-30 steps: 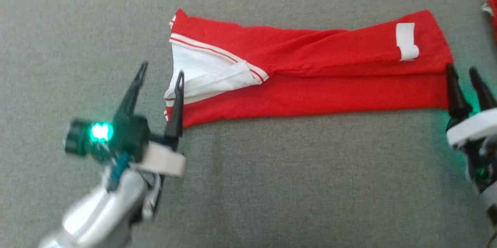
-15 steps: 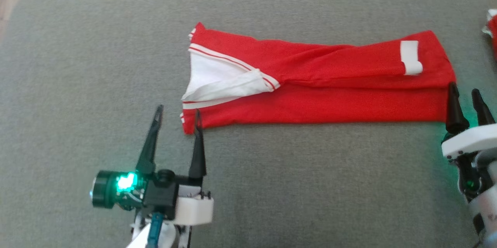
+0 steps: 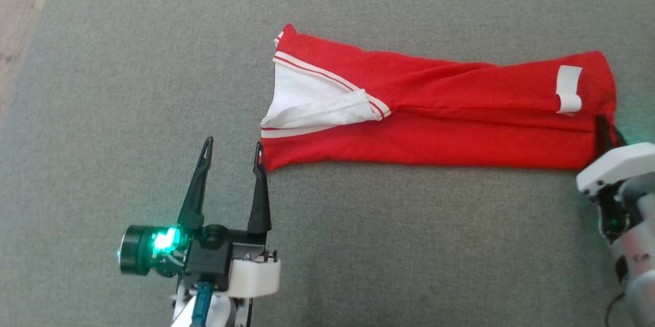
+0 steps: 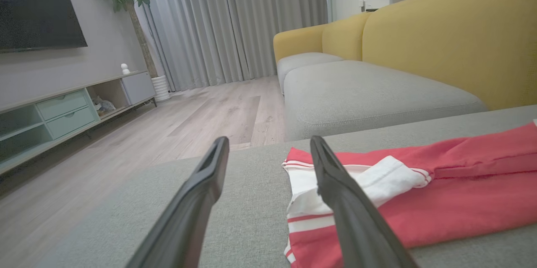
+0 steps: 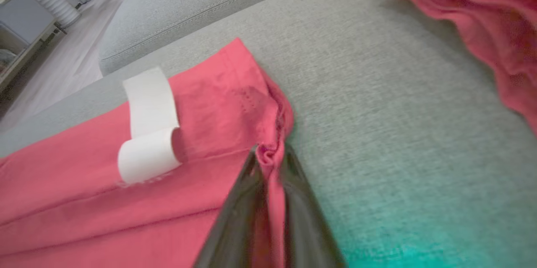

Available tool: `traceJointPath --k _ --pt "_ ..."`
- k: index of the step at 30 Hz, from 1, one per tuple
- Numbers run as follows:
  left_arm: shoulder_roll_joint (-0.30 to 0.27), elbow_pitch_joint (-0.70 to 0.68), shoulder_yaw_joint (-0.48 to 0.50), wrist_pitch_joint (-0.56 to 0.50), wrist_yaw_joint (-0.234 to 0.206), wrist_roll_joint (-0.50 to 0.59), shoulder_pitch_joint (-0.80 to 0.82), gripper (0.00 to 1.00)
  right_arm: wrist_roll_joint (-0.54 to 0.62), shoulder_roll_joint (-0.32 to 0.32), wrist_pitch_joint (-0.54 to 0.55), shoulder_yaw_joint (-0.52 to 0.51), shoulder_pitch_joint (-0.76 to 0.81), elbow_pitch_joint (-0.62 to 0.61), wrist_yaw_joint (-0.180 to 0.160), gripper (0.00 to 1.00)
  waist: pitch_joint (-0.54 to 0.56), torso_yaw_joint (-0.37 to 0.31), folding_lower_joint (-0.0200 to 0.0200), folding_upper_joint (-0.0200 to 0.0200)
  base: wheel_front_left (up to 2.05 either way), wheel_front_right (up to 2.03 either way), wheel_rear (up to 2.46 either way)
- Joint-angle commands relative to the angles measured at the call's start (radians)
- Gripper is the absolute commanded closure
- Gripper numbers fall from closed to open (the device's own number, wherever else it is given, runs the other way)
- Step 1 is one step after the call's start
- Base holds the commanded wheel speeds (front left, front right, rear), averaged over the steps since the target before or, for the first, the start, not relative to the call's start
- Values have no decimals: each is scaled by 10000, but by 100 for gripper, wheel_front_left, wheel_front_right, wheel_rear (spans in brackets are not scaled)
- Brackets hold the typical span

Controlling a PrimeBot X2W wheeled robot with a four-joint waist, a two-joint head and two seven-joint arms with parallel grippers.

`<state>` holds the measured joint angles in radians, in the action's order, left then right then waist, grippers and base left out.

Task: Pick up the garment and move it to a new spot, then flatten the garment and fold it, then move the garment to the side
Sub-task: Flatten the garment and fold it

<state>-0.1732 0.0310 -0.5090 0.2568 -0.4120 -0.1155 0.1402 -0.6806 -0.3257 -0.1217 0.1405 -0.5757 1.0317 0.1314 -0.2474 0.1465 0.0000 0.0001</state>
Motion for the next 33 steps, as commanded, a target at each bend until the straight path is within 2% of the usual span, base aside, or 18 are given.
traceJointPath --k 1,6,13,16,18,24,29,30,33 --pt "-4 -274 440 49 17 107 31 0 -14 76 102 286 225 -49 -7 100 70 -58 0 -1 0 0 0" --pt "166 -263 749 49 272 246 -155 0 -37 -258 -349 231 412 -461 -7 100 300 -259 0 -1 0 0 0" --pt "331 -271 1057 49 587 450 -273 0 3 -1645 -287 -97 480 -1158 -7 100 422 -465 0 -1 0 0 0" --pt "379 -267 1172 49 686 516 -329 0 -123 -2050 -37 -317 406 -1898 -7 100 453 -519 0 -1 0 0 0" --pt "412 -263 1243 49 750 547 -364 0 -345 -2081 203 -439 398 -2676 -7 100 473 -547 0 -1 0 0 0" --pt "588 -198 1357 49 936 605 -401 0 -1208 -1346 1605 -696 733 -6149 -7 100 506 -473 0 -1 0 0 0" --pt "798 -122 1358 49 1082 611 -315 0 -1005 109 3219 -804 1356 -9023 -7 100 450 -149 0 -1 0 0 0" --pt "798 -122 1358 49 1082 611 -315 0 -1005 109 3219 -804 1356 -9023 -7 100 450 -149 0 -1 0 0 0" --pt "911 -80 1350 49 1151 597 -295 0 -588 1132 4083 -653 1646 -10070 -7 100 447 152 0 -1 0 0 0"
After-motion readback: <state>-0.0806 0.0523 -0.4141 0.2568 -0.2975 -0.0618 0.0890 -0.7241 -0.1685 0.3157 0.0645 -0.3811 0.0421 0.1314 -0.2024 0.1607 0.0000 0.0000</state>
